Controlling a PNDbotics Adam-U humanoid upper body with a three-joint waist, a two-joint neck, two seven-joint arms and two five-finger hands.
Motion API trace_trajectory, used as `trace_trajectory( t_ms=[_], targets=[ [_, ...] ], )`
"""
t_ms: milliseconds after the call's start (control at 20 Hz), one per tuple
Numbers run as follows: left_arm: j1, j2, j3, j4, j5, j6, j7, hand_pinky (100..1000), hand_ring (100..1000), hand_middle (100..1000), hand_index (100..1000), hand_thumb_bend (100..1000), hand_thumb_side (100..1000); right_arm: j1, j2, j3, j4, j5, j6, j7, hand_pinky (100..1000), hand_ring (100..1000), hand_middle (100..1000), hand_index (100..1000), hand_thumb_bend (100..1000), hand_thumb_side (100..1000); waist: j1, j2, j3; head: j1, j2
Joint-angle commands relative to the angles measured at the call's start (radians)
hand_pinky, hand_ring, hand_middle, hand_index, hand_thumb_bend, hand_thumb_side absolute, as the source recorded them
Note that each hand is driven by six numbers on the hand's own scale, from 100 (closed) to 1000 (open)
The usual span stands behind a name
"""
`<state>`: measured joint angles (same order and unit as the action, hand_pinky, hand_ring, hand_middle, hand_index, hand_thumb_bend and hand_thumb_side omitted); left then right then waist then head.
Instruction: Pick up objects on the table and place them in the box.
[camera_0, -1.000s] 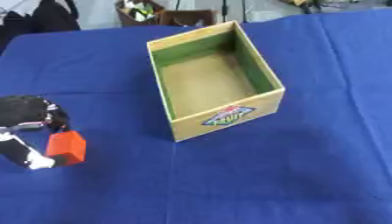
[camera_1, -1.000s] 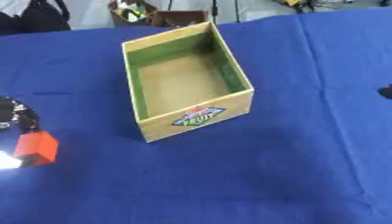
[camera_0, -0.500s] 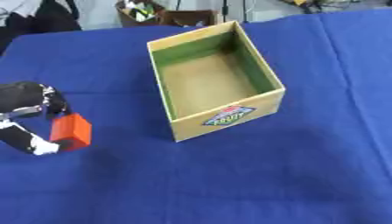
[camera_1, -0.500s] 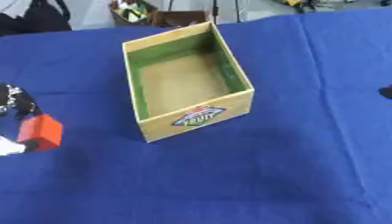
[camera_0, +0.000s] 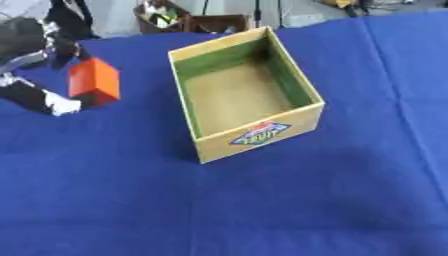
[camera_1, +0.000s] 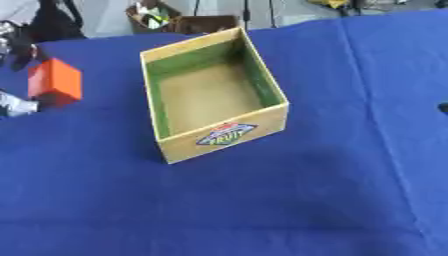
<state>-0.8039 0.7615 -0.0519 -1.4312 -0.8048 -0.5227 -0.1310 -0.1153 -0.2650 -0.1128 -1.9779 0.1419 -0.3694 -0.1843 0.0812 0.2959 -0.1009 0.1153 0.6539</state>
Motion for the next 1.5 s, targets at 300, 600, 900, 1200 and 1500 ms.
trace_trajectory(
  t_ms=[300,600,900,1200,1500],
  targets=[
    [-0.258,-0.170,0.077,0.202,-0.202,0.067,0.161,120,353,234,296,100,335,-0.068,-0.025,0.028,-0.022,-0.062,-0.011,0.032,764,626,512,715,100,744,0.012,0.004,-0.106,0.112,-0.027],
    [-0.314,-0.239,0.055,0.287,-0.393,0.061,0.289,124,365,238,300,100,333,-0.130,-0.023,0.043,-0.022,-0.120,-0.011,0.056,762,625,514,715,100,739,0.024,0.026,-0.178,0.174,-0.035],
    [-0.313,-0.301,0.035,0.368,-0.537,0.033,0.365,125,383,257,306,100,318,-0.147,-0.015,0.050,-0.022,-0.142,-0.005,0.074,763,621,512,714,100,736,0.028,0.041,-0.201,0.185,-0.038],
    [-0.280,-0.346,0.002,0.402,-0.649,-0.022,0.394,100,405,307,315,100,302,-0.147,-0.012,0.049,-0.022,-0.139,-0.004,0.068,764,621,512,715,100,733,0.027,0.048,-0.195,0.149,-0.038],
    [-0.254,-0.370,-0.012,0.428,-0.725,-0.050,0.389,100,431,332,328,100,278,-0.146,-0.012,0.048,-0.022,-0.135,-0.004,0.058,764,620,511,714,100,731,0.026,0.050,-0.190,0.130,-0.039]
  ],
)
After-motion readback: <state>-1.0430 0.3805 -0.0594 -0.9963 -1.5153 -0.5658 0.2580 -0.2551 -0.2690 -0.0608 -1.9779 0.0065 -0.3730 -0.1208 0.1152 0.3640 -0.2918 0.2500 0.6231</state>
